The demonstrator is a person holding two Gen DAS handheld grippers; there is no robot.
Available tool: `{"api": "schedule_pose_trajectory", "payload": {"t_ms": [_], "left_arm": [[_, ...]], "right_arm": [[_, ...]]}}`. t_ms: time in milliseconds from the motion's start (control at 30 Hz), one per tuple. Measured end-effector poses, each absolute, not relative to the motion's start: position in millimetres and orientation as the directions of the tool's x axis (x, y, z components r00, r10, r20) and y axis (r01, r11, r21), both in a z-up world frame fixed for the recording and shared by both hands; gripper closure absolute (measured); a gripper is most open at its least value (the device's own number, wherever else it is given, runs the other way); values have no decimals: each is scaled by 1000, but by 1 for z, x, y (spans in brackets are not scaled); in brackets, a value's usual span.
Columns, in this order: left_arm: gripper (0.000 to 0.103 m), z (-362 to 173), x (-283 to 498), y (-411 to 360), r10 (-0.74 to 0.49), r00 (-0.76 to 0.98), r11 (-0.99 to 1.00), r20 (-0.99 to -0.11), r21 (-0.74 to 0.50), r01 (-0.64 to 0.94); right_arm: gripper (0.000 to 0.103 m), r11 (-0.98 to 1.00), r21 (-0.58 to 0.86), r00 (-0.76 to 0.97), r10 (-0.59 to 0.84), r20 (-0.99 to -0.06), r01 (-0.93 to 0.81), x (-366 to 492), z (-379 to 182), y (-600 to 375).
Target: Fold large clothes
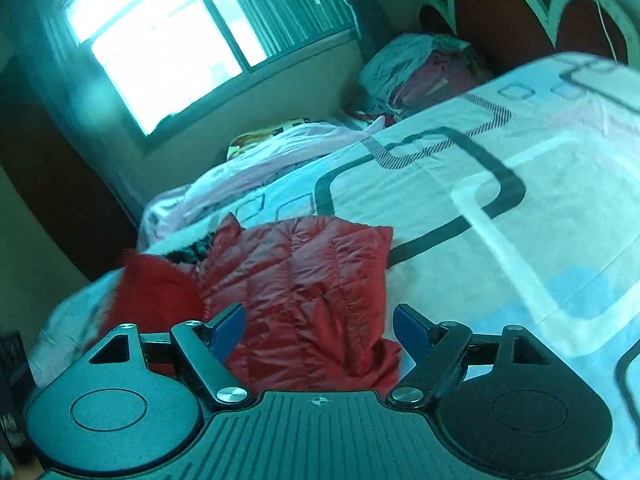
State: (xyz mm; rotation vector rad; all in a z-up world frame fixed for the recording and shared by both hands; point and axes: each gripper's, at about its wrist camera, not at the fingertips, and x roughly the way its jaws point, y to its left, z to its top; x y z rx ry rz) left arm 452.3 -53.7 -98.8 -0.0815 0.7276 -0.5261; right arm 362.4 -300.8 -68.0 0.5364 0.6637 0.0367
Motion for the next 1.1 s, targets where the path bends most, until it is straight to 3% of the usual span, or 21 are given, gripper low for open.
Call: {"api": "schedule_pose_trajectory", "payload": {"t_ms": [133, 200, 233, 300, 367, 467, 500, 533, 767, 933, 1000, 1033, 1067, 1100], "left_arm": [[29, -94, 434, 7, -447, 675, 894, -586, -323, 311], [45, -95, 424, 45, -411, 712, 904, -569, -355, 237], [52, -96, 421, 64, -370, 731, 918, -573, -346, 193], [56, -99, 417, 95, -266, 755, 950, -599, -294, 102], [59, -99, 416, 120, -184, 772, 968, -609, -247, 36], [61, -104, 419, 142, -140, 770, 977, -622, -213, 6], [66, -107, 422, 146, -134, 765, 978, -630, -206, 2], [66, -110, 424, 149, -131, 762, 980, -635, -199, 3], [66, -123, 428, 148, -161, 757, 981, -633, -186, 53], [65, -138, 442, 144, -161, 714, 985, -681, -154, 75], [65, -129, 443, 150, -165, 718, 984, -677, -159, 76], [60, -123, 442, 156, -168, 733, 983, -660, -169, 72], [60, -118, 444, 163, -174, 746, 981, -643, -181, 73], [60, -114, 447, 169, -175, 753, 980, -635, -184, 73]], "right_arm": [[22, 842, 529, 780, 260, -569, 104, 370, -72, -293], [22, 848, 520, 761, 271, -589, 100, 376, -79, -285], [28, 849, 520, 749, 279, -600, 100, 380, -85, -282], [38, 843, 528, 720, 305, -624, 101, 389, -98, -275], [41, 846, 523, 699, 313, -643, 102, 398, -110, -268], [63, 845, 526, 677, 331, -658, 99, 409, -123, -261], [78, 851, 517, 674, 329, -661, 91, 412, -125, -257], [85, 860, 504, 674, 325, -663, 82, 412, -124, -254], [87, 930, 366, 753, 223, -619, 26, 378, -99, -238], [87, 949, 307, 678, 176, -714, 78, 391, -130, -229], [87, 942, 321, 676, 175, -716, 96, 393, -126, -230], [86, 942, 320, 696, 160, -700, 105, 390, -119, -232], [83, 942, 315, 715, 143, -685, 113, 388, -112, -233], [68, 945, 299, 739, 108, -665, 131, 386, -104, -235]]}}
